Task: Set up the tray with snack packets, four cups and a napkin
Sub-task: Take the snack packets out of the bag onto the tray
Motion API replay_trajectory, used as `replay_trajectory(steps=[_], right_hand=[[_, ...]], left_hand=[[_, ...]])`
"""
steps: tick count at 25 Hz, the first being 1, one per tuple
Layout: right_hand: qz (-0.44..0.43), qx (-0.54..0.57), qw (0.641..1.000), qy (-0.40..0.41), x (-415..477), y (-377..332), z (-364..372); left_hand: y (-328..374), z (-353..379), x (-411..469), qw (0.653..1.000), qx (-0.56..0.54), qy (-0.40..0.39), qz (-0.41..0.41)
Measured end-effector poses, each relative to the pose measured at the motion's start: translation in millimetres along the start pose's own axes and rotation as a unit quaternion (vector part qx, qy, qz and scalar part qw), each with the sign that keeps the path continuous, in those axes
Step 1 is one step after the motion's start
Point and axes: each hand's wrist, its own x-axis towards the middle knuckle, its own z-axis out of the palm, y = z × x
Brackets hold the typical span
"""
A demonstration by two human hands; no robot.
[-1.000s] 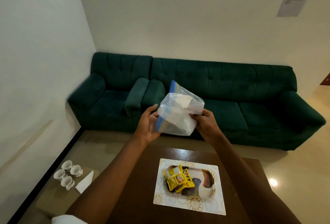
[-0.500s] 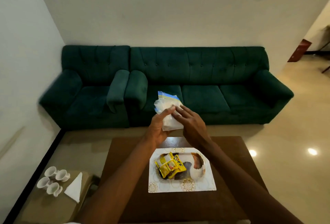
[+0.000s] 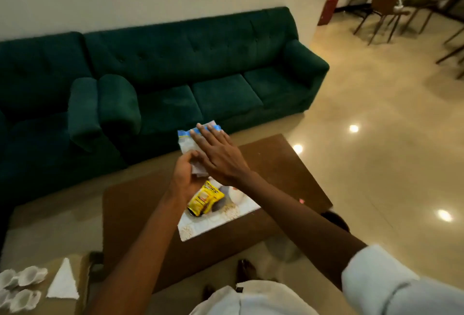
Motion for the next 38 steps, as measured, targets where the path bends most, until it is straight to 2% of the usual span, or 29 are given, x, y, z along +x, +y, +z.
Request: replay_trajectory(steps=[3, 8, 10, 11, 12, 13, 14, 15, 16, 17, 21, 26, 31, 33, 36, 38], right_hand=[[0.026, 0.011, 0.999, -0.022, -37.4, 27.5, 22.3], [0.137, 0.068, 0.986, -0.07, -108.2, 79.5, 37.3], [0.207, 0.136, 0.968, -0.049, -135.6, 106.9, 30.8], [0.265, 0.178, 0.948, -0.016, -149.8, 121.2, 26.8], [0.341, 0.229, 0.911, 0.024, -164.4, 137.3, 21.6], [0.422, 0.299, 0.854, 0.053, -180.9, 154.6, 13.4], [0.484, 0.39, 0.78, 0.068, -199.2, 175.1, 4.0], [0.509, 0.487, 0.706, 0.068, -217.6, 196.3, -4.2], [0.505, 0.565, 0.651, 0.054, -236.1, 218.6, -12.5], [0.49, 0.6, 0.631, 0.04, -255.3, 243.2, -21.6], [0.473, 0.585, 0.655, 0.07, -319.7, 336.8, -50.6], [0.516, 0.549, 0.653, 0.076, -393.2, 434.5, -59.0], [0.549, 0.437, 0.711, 0.045, -448.1, 483.5, -31.6], [0.583, 0.389, 0.711, 0.052, -456.4, 493.5, -12.7], [0.66, 0.289, 0.686, 0.101, -462.7, 505.6, 20.9], [0.706, 0.227, 0.657, 0.136, -463.2, 510.3, 48.5]], left_hand=[[-33.9, 0.6, 4.3, 0.998, 0.013, -0.011, -0.055], [-103.1, 27.2, 15.4, 0.986, 0.074, -0.02, -0.149], [-132.4, 44.3, 23.7, 0.975, 0.123, -0.021, -0.184], [-146.1, 54.0, 27.0, 0.97, 0.141, -0.024, -0.197], [-159.4, 64.0, 31.9, 0.965, 0.16, -0.029, -0.207], [-173.0, 74.8, 35.8, 0.96, 0.178, -0.033, -0.214], [-188.2, 85.7, 39.2, 0.955, 0.198, -0.04, -0.218], [-202.9, 96.4, 42.4, 0.949, 0.214, -0.052, -0.225], [-218.3, 106.9, 45.9, 0.943, 0.23, -0.069, -0.231], [-238.6, 120.8, 50.9, 0.935, 0.248, -0.089, -0.237], [-331.6, 178.7, 69.9, 0.907, 0.343, -0.133, -0.206], [-433.5, 235.5, 106.5, 0.86, 0.46, -0.149, -0.163], [-511.7, 250.5, 145.0, 0.81, 0.532, -0.169, -0.181], [-530.3, 243.2, 153.2, 0.805, 0.553, -0.123, -0.178], [-552.1, 217.3, 160.7, 0.799, 0.568, 0.002, -0.199], [-565.2, 196.6, 160.8, 0.787, 0.567, 0.014, -0.243]])
